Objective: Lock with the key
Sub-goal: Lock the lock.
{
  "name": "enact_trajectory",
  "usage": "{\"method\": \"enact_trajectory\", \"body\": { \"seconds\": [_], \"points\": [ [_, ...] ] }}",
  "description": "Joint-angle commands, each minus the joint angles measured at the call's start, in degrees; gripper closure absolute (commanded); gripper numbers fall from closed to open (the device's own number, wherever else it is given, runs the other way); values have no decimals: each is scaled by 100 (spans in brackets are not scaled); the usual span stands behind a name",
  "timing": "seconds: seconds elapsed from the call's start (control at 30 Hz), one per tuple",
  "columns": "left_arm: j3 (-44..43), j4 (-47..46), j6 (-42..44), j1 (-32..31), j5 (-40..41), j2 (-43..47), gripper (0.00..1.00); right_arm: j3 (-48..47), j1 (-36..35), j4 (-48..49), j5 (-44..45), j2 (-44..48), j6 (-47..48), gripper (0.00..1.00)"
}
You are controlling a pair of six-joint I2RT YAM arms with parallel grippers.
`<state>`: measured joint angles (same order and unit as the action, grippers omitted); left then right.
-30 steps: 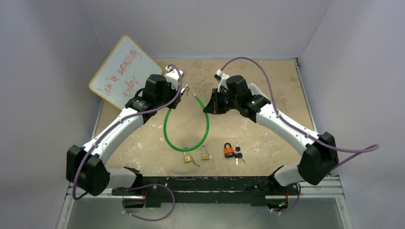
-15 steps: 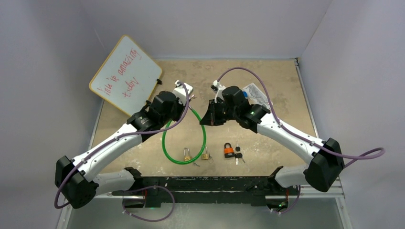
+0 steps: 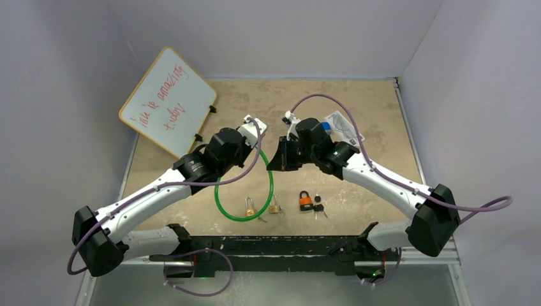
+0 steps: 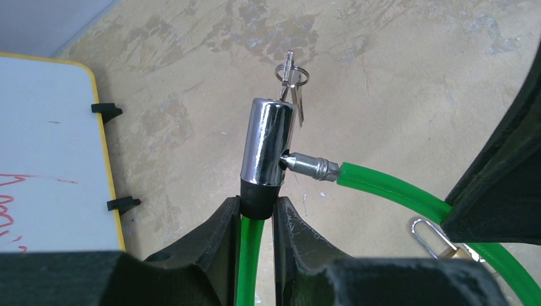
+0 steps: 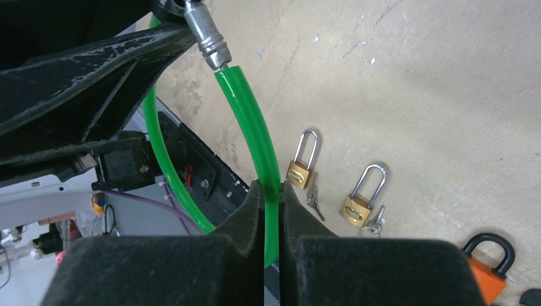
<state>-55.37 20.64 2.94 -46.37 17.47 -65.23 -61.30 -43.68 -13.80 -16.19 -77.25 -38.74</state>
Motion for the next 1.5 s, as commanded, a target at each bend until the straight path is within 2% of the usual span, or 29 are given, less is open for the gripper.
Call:
{"method": "enact_trajectory", "body": {
  "seconds": [0.0,0.37,0.8,1.23,1.47],
  "points": [
    [57,-416,70,-378,-256,82,100,40,-35,876,-148,187,-539,100],
    [317,-302,-142,-591,20,-96,100,376,-35,1797,-208,399,-1275,100],
    [616,-298,-469,-682,-556,90,100,74,-35,1796,-55,-23,-1303,100],
    [591,-286,-611,-837,-551,6,100,-57,-35,1916,117,-202,-1470,100],
    [679,-384,-905,-839,-366,178,100,233,-45,1974,118,-289,-1508,100]
  ]
}}
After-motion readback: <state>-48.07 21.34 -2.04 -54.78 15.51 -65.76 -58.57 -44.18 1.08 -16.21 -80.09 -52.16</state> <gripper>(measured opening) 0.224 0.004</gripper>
